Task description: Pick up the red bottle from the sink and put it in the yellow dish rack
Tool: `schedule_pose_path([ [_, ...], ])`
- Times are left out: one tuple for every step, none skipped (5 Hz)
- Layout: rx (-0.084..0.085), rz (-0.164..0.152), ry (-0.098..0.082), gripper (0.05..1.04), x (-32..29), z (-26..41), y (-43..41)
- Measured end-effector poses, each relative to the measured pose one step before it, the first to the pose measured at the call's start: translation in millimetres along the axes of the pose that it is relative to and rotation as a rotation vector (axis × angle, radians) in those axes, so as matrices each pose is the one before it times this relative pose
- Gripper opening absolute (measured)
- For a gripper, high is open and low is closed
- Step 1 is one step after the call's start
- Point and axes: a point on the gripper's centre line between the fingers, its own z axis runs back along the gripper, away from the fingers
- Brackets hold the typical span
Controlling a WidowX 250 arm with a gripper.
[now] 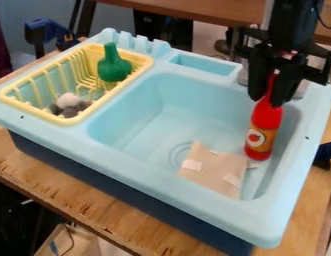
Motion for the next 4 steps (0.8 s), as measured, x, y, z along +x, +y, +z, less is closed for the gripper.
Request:
schedule_pose_path([
  [-0.0601,-0.0197,0.0763,0.335,-12.47,6.75,7.51],
  [-0.0828,0.0300,-0.0562,0.334,-22.92,45.83,20.43],
  [-0.0596,0.0345,-0.0684,0.334,-26.59,41.55,20.46],
  [0.0563,0.1030,-0.0419,0.334,-22.09,29.73,32.99],
])
